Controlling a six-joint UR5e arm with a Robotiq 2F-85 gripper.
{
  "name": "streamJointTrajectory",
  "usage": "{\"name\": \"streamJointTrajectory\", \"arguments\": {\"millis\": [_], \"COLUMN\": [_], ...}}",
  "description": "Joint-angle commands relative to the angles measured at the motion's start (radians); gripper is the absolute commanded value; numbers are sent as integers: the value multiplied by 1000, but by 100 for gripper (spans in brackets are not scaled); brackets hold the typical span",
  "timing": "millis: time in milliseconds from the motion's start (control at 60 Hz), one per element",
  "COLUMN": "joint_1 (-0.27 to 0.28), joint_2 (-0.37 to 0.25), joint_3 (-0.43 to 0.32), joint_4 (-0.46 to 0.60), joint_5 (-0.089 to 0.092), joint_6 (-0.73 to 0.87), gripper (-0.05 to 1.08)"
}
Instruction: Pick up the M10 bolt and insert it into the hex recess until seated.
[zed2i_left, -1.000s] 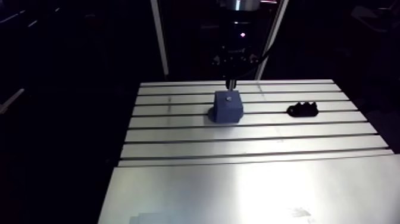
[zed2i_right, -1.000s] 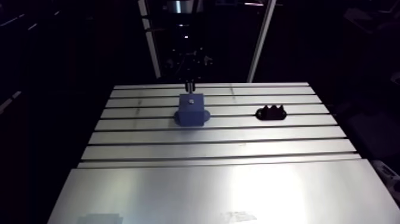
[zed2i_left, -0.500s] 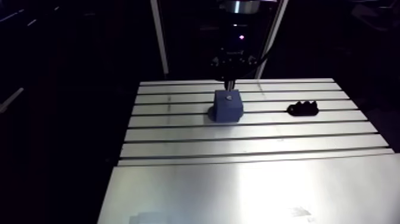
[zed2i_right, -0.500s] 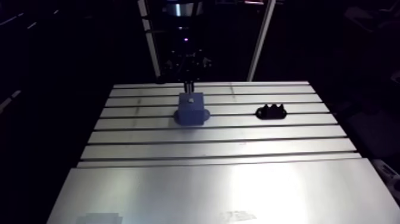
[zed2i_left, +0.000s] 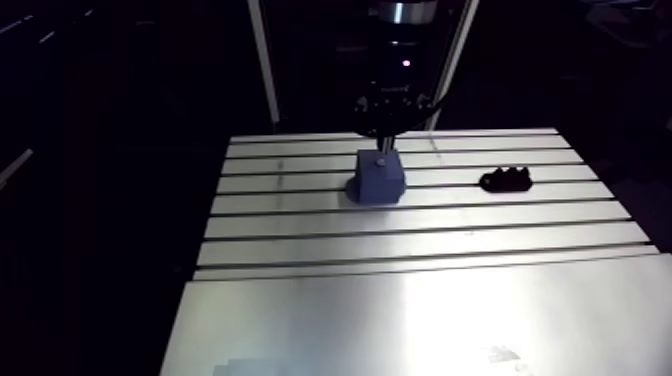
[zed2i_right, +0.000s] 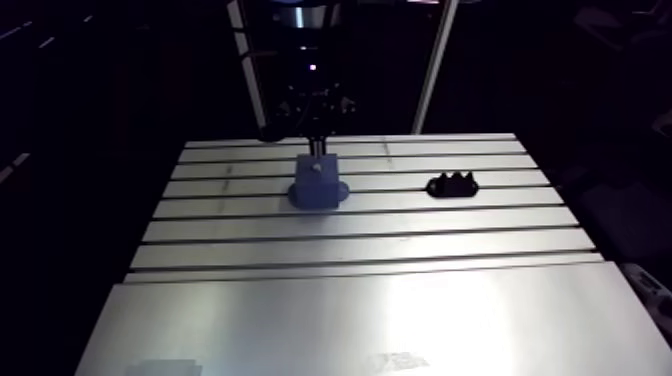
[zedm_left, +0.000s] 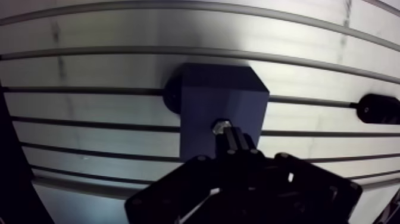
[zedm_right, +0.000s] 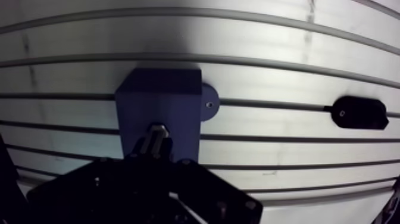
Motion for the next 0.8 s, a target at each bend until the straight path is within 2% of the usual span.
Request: {"name": "streamJointTrajectory", "arguments": {"millis": [17,800], "joint_1": [-2,0], "joint_2": [3,11], "joint_3": [1,15], "joint_4": [1,-2], "joint_5": [3,0], "joint_6": [-8,-10], "gripper": [108,108]}}
